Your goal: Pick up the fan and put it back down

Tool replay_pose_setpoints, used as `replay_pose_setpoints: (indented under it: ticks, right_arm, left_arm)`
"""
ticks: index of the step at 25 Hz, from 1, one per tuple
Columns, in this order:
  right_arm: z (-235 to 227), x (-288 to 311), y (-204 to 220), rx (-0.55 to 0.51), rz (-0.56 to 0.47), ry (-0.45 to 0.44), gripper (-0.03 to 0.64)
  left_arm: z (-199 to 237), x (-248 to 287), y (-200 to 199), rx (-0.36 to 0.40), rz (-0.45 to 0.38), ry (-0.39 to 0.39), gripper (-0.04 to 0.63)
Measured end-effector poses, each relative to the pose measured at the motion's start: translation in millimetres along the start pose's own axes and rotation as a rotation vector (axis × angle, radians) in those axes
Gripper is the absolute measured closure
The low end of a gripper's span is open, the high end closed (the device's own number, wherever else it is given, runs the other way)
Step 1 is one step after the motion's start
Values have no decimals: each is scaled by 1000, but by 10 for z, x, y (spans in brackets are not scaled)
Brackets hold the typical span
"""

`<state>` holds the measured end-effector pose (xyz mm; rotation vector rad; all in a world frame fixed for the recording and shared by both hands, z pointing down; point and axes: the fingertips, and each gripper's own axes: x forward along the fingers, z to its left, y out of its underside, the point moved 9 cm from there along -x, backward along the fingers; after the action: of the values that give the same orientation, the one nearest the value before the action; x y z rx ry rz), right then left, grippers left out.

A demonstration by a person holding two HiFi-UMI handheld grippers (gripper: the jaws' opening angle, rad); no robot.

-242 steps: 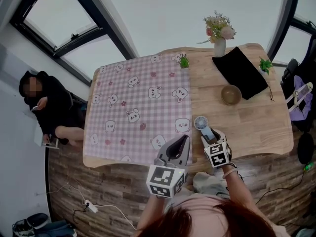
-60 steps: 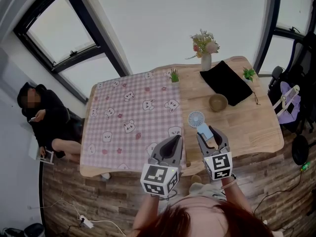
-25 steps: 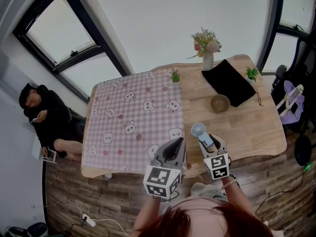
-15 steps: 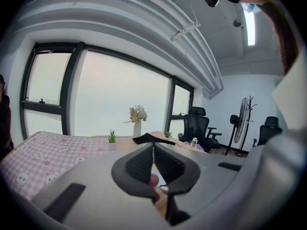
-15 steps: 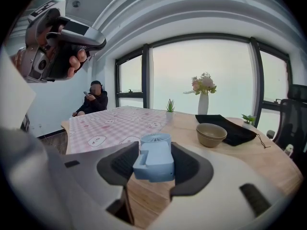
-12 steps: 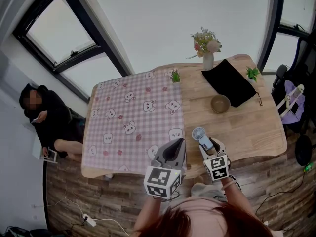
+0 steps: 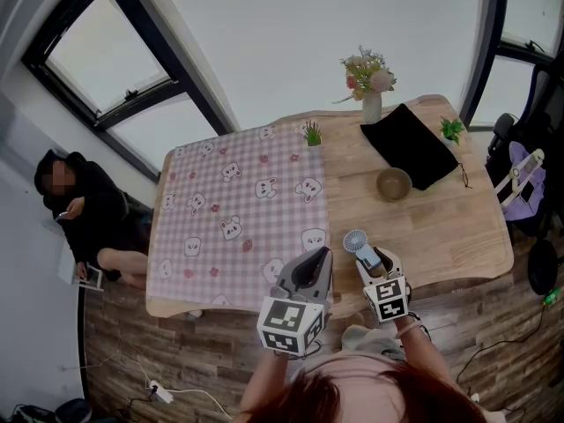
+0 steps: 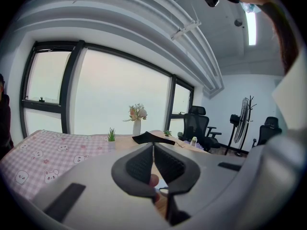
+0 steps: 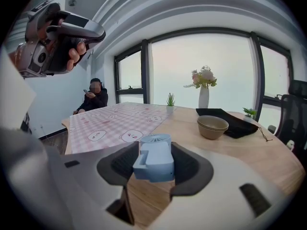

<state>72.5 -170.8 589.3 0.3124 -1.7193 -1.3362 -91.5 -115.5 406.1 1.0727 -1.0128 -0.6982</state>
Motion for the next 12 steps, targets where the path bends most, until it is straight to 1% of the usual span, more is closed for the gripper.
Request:
replay_pose_setpoints:
  ticks: [12]
  right_arm:
    - [44,67,71,11,9,-8,410]
  left_arm:
    - [25,13,36,-5,8,1,581]
